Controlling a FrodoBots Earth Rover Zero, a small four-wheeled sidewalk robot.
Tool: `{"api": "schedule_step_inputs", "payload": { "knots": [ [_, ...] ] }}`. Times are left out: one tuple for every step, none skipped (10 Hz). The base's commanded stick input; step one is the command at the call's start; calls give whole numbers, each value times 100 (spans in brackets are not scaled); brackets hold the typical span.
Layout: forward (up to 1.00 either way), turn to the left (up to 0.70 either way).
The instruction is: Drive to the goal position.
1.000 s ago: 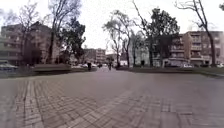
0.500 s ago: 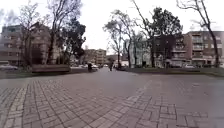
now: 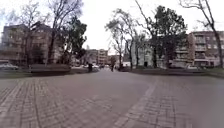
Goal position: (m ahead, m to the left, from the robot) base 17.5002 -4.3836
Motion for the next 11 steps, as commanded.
{"api": "schedule_step_inputs", "payload": {
  "knots": [
    [70, 0],
    [70, 0],
    [70, 0],
    [70, 0],
    [70, 0],
    [70, 0],
    [70, 0],
    [70, 0],
    [70, 0],
    [70, 0],
    [70, 0]
  ]
}}
